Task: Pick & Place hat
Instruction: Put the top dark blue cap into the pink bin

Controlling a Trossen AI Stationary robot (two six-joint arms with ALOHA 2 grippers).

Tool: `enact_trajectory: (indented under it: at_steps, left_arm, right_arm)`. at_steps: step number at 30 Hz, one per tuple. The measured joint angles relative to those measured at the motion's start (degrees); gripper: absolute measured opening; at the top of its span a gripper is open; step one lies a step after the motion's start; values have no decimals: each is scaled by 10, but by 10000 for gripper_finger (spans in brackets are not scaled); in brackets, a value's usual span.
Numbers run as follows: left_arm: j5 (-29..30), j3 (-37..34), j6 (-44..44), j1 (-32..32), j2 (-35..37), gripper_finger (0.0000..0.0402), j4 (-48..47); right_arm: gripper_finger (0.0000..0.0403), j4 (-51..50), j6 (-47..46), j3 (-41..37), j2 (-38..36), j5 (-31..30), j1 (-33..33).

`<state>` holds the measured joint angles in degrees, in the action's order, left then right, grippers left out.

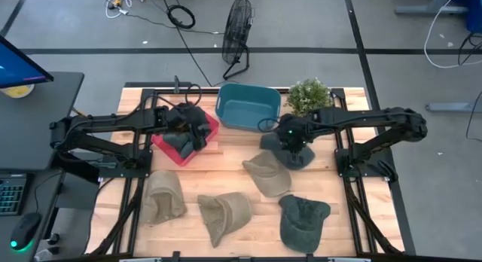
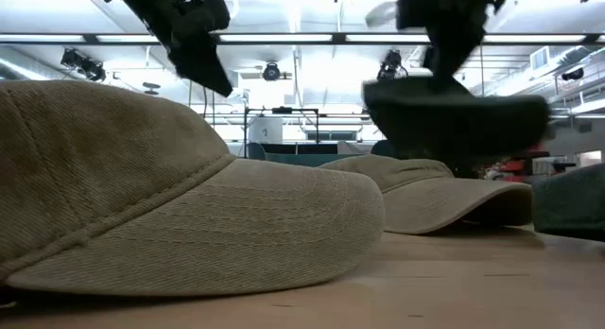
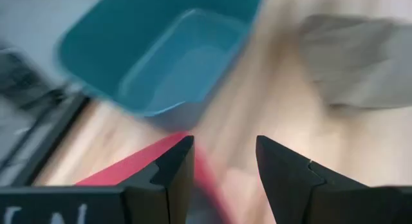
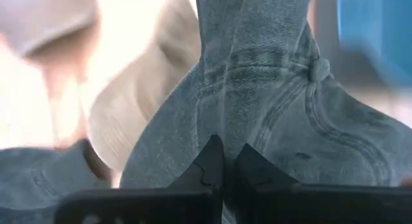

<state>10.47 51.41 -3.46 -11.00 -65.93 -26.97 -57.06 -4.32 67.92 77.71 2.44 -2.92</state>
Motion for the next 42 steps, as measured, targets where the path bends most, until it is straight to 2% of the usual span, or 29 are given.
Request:
enact_trajectory:
  at_steps: [2,4,6,9,15,21,26,29,35,42]
  left_arm:
    - [-55,0,0,0,0,165,28]
    - [-86,0,-4,3,0,160,62]
    - [-90,0,-10,10,0,153,91]
    - [-89,0,3,22,0,141,133]
    - [-90,0,116,55,-2,130,177]
    - [-89,1,183,78,-31,173,184]
    - [-89,0,196,88,-99,225,242]
    - [-89,0,198,91,-137,242,259]
    - [-89,0,197,91,-183,247,302]
    - [-89,0,176,91,-203,237,305]
  right_arm:
    - [7,34,62,12,0,-7,9]
    - [7,86,111,14,0,-42,17]
    - [8,128,146,14,8,-72,18]
    - [8,169,177,14,41,-78,16]
    - [8,187,222,14,132,-76,18]
    - [8,209,210,32,183,-75,18]
    - [9,205,183,70,188,-55,24]
    - [9,193,172,83,188,-53,26]
    - [9,185,183,85,188,-47,31]
    - [9,190,210,85,188,-44,39]
